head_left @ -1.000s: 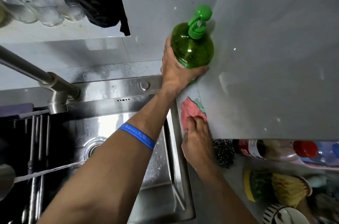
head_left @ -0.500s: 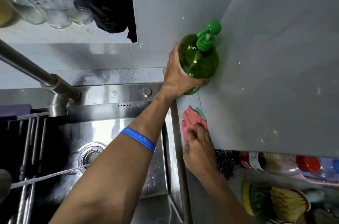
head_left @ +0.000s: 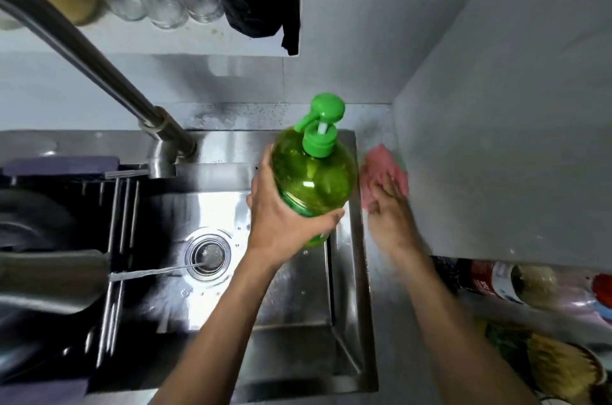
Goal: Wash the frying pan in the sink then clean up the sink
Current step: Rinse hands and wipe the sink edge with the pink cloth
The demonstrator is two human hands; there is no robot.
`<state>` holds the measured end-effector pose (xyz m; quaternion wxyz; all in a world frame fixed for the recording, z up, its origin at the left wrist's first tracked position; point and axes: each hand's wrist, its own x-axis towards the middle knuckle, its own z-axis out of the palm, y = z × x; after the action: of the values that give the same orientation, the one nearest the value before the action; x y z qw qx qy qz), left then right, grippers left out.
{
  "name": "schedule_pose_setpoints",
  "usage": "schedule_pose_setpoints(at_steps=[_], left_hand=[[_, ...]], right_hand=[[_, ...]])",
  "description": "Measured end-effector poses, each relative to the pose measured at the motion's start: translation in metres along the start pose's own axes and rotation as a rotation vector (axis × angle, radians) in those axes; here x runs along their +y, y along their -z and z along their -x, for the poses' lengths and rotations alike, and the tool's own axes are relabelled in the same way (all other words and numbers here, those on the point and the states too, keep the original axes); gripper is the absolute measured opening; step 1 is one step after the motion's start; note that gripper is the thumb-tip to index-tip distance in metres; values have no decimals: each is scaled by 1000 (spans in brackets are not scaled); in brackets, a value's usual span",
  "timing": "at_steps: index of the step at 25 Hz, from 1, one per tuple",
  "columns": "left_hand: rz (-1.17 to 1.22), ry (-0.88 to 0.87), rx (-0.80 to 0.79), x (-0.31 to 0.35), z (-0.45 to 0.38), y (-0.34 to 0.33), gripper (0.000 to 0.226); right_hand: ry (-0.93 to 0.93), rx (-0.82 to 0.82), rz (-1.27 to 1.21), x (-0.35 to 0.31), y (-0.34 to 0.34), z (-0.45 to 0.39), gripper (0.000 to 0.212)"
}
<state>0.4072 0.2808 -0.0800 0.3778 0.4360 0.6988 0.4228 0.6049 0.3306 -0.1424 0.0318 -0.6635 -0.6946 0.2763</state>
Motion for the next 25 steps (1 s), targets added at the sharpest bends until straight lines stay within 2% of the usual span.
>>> schedule_pose_setpoints(at_steps=[2, 4, 6, 7, 8, 10, 13, 17, 20, 22, 23, 25], left_hand=[[-52, 107, 26, -28, 32, 11, 125], [-77, 200, 29, -54, 52, 17, 125], [-96, 262, 3, -69, 66, 22, 125], [-106, 274, -5, -74, 70, 25, 125], [-122, 285, -9, -78, 73, 29, 125], [-154, 299, -10, -83, 75, 34, 124], [-190, 317, -36, -89, 79, 43, 122], [-246, 360, -102, -92, 83, 50, 127], [-289, 341, -158, -96, 89, 50, 126], [-292, 341, -147, -104, 93, 52, 123], [-292, 352, -132, -106, 94, 54, 123], [-277, 359, -118, -108, 95, 58, 120]], right_hand=[[-19, -16, -91, -23, 12, -36, 37], [19, 68, -47, -37, 19, -68, 31], [-9, 151, 59, -32, 19, -83, 37], [4, 165, 207, -32, 14, -87, 41], [32, 150, 328, -39, 4, -89, 50], [181, -1, 312, -74, -22, -84, 69], [425, -71, 285, -110, -39, -86, 62], [318, -71, 514, -127, -45, -85, 64], [622, -272, 451, -189, -73, -91, 60], [754, -336, 424, -207, -82, -107, 58], [755, -325, 423, -208, -80, -113, 58], [633, -227, 476, -197, -79, -110, 59]])
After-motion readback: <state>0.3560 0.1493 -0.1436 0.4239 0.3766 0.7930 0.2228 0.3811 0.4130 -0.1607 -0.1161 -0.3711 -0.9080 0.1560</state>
